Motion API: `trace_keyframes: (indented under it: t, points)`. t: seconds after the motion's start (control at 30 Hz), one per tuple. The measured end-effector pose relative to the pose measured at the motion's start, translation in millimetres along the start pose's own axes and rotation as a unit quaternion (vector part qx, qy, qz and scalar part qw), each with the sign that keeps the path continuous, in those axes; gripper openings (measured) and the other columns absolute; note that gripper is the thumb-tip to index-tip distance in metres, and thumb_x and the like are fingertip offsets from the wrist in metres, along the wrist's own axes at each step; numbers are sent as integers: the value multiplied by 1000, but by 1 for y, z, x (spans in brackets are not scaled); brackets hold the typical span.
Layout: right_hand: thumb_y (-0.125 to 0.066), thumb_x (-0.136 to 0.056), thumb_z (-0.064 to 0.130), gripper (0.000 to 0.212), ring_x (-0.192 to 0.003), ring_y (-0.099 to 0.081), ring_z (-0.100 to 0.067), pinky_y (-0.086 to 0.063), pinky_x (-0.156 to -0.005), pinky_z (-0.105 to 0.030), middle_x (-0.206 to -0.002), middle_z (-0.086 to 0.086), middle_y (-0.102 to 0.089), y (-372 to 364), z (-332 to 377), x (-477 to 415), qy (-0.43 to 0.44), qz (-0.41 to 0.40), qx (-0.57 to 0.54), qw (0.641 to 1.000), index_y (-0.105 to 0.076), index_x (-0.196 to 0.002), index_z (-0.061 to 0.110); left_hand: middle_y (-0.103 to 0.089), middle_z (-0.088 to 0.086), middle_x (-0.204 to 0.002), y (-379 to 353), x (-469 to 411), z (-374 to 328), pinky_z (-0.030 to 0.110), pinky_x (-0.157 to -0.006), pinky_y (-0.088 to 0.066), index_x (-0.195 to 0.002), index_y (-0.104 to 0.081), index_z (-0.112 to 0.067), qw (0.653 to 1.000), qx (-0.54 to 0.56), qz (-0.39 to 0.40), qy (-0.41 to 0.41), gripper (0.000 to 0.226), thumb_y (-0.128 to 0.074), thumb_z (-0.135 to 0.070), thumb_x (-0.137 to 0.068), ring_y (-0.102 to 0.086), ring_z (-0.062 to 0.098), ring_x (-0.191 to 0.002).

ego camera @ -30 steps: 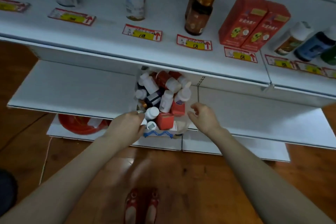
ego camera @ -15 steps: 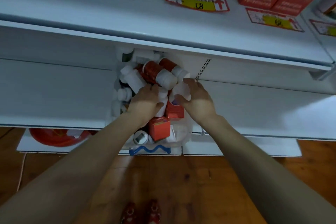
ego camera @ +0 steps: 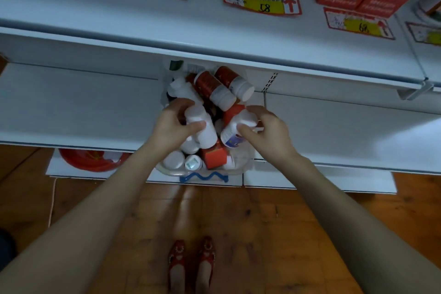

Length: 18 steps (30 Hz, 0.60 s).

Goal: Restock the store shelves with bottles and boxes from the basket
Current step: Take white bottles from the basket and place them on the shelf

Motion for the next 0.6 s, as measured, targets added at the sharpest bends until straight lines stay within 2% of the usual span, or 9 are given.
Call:
trace_keyframes:
  t: [0.07, 0.13, 0.23, 0.37, 0.5, 0.6]
  points:
    - [-61, -86, 16, 38, -102, -58, -21, -45, -81, -21, -113, -7, -61, 11, 12, 12, -31, 17, -61, 997, -56, -123, 11, -59, -1, -103, 19, 24, -7, 12, -64, -50, -123, -51, -7, 985, 149, 21, 82, 42, -63, 0, -83, -57, 8, -87]
    - [-58, -87, 15, 29, -95, -59, -15, -46, -75, -16, -107, -1, -61, 22, 26, 25, -62, 47, -122, 989, -60, -117, 15, -59, 1, -104, 36, 45, -17, 16, -65, -53, -121, -52, -8, 959, 248, 34, 134, 34, -54, 2, -88, -58, 12, -90]
    - [-53, -90, 15, 20, -94, -61, -17, -53, -81, -31, -104, -1, -62, 40, 52, 40, -91, 87, -204, 971, -61, -107, 23, -60, 4, -103, 56, 70, -38, 22, -70, -55, -109, -57, -14, 931, 328, 64, 151, 27, -45, 2, -90, -58, 16, -94]
    - [-48, -92, 14, 19, -72, -59, -4, -54, -68, -23, -83, 7, -61, 66, 94, 51, -82, 120, -262, 954, -61, -89, 29, -60, 5, -95, 74, 89, -71, 29, -71, -51, -98, -59, -17, 916, 367, 66, 150, 23, -51, -7, -80, -57, 17, -87]
    - [-50, -91, 17, 19, -67, -57, -10, -52, -73, -36, -75, 3, -60, 92, 123, 55, -80, 123, -286, 947, -64, -81, 25, -54, 11, -97, 90, 102, -103, 33, -69, -41, -97, -59, -20, 921, 355, 60, 151, 24, -48, -13, -77, -47, 25, -91]
    - [-54, -90, 20, 11, -61, -58, -6, -52, -70, -33, -75, 1, -59, 110, 140, 58, -61, 122, -280, 950, -63, -83, 21, -56, 11, -95, 101, 107, -121, 34, -74, -44, -97, -59, -15, 915, 382, 47, 123, 28, -49, -14, -71, -52, 22, -85]
Point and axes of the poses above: each hand's wrist, its own x-axis away from the middle knuckle, its own y-axis out of the back of the hand, z = x × y, the point moved 4 cm from there along -x, towards the middle knuckle
